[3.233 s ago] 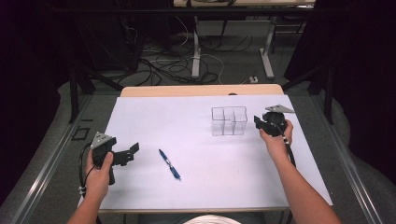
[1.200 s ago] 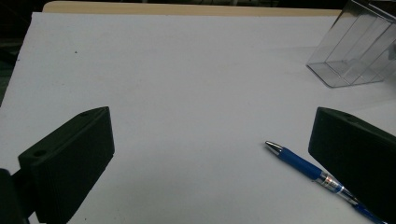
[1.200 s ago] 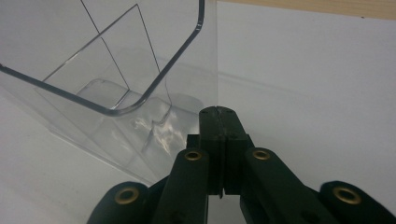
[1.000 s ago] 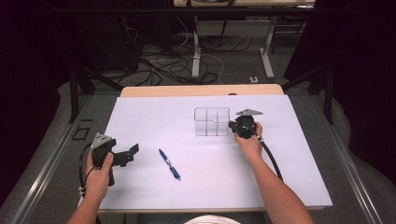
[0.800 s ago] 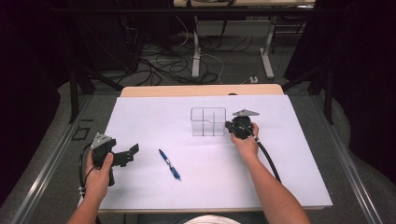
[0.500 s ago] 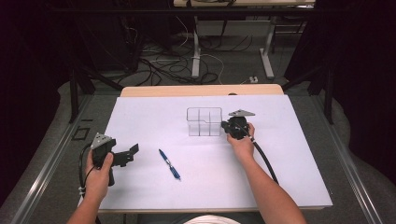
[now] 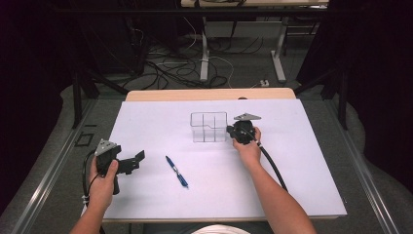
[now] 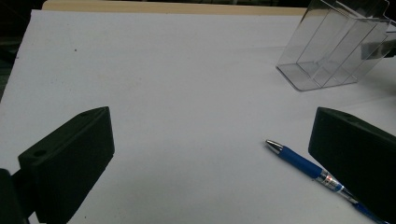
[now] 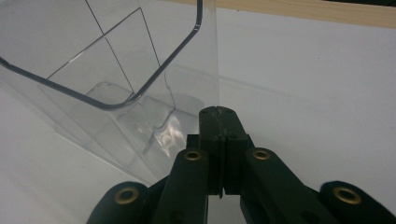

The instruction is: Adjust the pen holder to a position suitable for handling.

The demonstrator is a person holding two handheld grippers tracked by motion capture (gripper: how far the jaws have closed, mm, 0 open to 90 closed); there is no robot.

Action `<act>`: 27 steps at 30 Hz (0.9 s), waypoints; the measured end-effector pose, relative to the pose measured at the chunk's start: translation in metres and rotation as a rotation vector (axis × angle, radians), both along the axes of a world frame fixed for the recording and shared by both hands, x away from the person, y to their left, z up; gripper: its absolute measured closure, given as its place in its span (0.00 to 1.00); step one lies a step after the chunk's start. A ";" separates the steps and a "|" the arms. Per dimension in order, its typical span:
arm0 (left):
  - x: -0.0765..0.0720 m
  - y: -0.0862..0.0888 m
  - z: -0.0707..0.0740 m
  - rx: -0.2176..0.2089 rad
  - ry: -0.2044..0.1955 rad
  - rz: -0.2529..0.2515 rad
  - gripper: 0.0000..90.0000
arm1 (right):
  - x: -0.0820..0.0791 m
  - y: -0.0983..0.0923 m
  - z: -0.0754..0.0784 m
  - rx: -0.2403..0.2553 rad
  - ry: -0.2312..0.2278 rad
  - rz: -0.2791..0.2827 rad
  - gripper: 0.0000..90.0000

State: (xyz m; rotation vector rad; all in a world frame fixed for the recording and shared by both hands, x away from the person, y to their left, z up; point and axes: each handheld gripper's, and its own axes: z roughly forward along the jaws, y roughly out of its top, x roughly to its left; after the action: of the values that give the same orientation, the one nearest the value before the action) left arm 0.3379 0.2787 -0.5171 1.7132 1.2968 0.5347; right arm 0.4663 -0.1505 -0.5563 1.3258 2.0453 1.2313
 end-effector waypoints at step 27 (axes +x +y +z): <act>0.000 0.003 0.000 -0.014 -0.005 0.015 0.00 | -0.026 -0.014 0.032 -0.018 -0.037 -0.067 0.56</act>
State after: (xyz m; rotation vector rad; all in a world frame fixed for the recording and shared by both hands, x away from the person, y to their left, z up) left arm 0.3378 0.2819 -0.5175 1.6910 1.3079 0.5369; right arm 0.4404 -0.1648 -0.5241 1.3424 1.9662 1.1964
